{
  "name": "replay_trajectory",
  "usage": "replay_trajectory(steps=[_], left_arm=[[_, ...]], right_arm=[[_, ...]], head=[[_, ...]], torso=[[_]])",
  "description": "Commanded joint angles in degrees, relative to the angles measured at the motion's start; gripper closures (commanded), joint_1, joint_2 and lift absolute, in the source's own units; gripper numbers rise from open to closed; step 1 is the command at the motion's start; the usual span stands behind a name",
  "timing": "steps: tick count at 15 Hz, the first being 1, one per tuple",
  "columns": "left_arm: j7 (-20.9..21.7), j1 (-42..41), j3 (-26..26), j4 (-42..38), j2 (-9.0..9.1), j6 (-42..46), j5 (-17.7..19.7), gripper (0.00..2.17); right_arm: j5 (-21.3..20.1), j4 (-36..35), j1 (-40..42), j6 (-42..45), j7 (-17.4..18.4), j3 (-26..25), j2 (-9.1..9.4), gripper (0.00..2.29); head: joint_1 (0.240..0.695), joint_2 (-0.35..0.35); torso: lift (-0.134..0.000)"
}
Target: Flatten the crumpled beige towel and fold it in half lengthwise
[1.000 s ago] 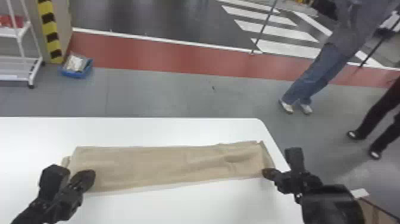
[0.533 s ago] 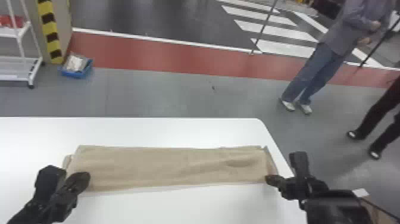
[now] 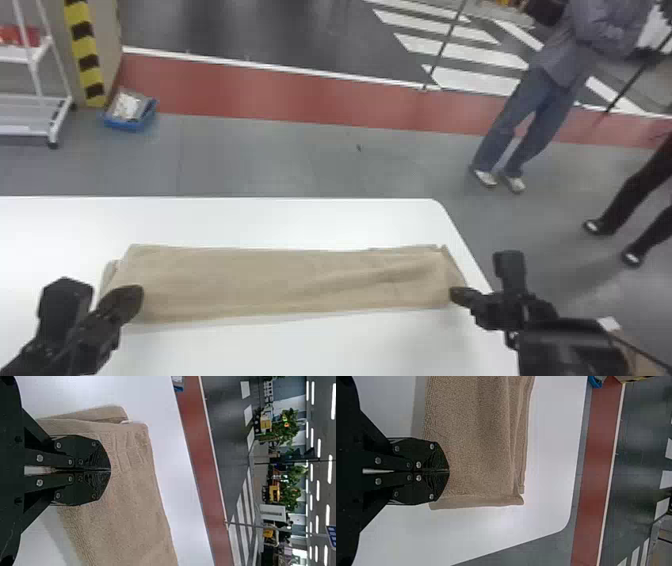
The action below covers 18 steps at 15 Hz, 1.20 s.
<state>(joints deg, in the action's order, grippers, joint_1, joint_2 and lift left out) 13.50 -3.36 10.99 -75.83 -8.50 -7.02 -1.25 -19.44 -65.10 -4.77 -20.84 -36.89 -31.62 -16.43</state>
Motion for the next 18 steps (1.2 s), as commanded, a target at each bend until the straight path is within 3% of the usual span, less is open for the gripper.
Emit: replay_trajectory(steps=[1, 8, 14, 15, 18], left_arm=[[0.12, -0.77, 0.00, -2.22, 0.15, -0.85, 0.46, 1.10], [-1.90, 4.85, 2.55, 7.45, 1.29, 1.26, -0.24, 1.10], [-3.22, 5.29, 2.02, 7.89, 0.76, -2.08, -2.00, 1.10], [-3.40, 5.20, 2.02, 7.89, 0.59, -2.26, -2.00, 1.25], [-3.66, 4.85, 1.75, 7.89, 0.32, -2.43, -1.91, 1.26]], right_arm=[[0.54, -1.61, -0.07, -0.39, 0.07, -0.90, 0.70, 1.77], [-0.16, -0.12, -2.61, 1.37, 2.79, 2.17, 1.49, 1.77], [-0.78, 0.23, -2.53, 0.66, 2.53, 5.34, 2.55, 1.77], [-0.87, 0.23, -2.35, 0.13, 2.26, 5.78, 2.81, 1.77], [-1.66, 0.23, -2.18, -1.80, 1.91, 7.80, 2.99, 1.78]], head=[[0.695, -0.350], [0.695, -0.350], [0.695, -0.350], [0.695, -0.350], [0.695, -0.350]], torso=[[0.000], [0.000], [0.000], [0.000], [0.000]])
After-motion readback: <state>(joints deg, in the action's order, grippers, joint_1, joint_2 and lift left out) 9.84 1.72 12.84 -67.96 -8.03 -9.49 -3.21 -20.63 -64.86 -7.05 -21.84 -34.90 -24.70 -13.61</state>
